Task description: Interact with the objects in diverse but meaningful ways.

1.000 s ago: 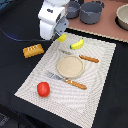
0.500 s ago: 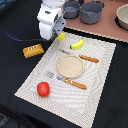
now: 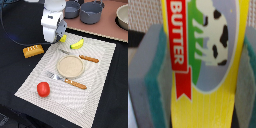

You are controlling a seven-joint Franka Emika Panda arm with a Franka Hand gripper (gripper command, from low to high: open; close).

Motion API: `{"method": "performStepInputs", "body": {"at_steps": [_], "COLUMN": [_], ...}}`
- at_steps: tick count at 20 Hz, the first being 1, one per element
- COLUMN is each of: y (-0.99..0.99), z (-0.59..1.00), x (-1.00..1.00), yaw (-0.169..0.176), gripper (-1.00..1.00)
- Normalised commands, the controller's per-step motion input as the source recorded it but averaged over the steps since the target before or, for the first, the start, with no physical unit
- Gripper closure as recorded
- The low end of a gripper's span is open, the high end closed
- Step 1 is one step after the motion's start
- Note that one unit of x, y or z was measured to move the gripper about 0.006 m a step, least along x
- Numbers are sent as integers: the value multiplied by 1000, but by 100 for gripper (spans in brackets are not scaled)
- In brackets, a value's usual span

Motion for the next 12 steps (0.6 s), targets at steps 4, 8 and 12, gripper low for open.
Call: {"method": "performStepInputs", "body": {"at_steps": [4, 8, 12], "y": [192, 126, 0], "z": [-2, 438, 1000], "x": [-79, -114, -70], "yaw": [69, 14, -58], "gripper": [-100, -100, -100]}}
